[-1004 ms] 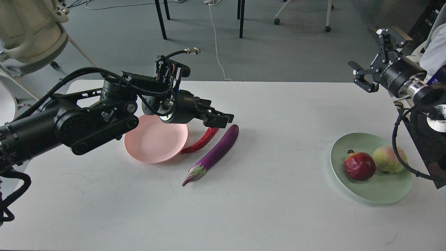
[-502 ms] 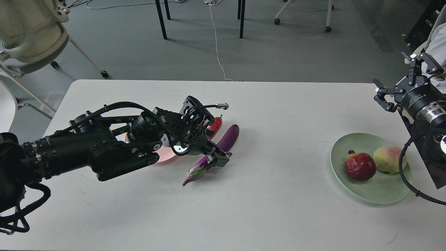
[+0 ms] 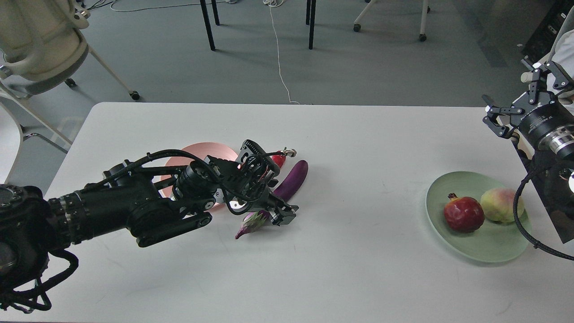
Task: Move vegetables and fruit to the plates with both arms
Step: 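Reach the left gripper down and grasp the purple eggplant, then lift the eggplant onto the pink plate and release it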
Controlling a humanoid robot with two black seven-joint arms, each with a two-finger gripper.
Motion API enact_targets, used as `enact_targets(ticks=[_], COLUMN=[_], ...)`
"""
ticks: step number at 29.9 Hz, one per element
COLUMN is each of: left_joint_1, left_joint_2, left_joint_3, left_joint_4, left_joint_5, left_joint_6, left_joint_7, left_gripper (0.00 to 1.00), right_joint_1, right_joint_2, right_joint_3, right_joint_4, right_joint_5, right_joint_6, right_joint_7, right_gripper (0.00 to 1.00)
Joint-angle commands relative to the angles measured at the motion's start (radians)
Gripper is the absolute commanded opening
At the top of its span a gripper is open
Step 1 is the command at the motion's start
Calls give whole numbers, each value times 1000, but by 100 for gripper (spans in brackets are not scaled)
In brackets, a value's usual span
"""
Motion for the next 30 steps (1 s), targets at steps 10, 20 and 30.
enact_targets(ticks=[10,20,30], left_joint_1=[-2,-63,-57], left_joint_2=[-1,132,395], left_joint_3=[2,-92,-88], left_joint_4=[12,-151,-160], left_joint_5=[0,-119,-168], left_joint_6=[-12,-27,-41], left_joint_7=[-10,6,-7], left_gripper=[30,16,16], right_joint_1=[0,0,-1], right_joint_2=[-3,-23,-74], right_joint_3=[0,2,31], right_joint_4=[0,0,-12], right_joint_5=[0,0,0], right_joint_6=[0,0,0], right_joint_7=[1,1,-1], right_gripper=[99,99,99])
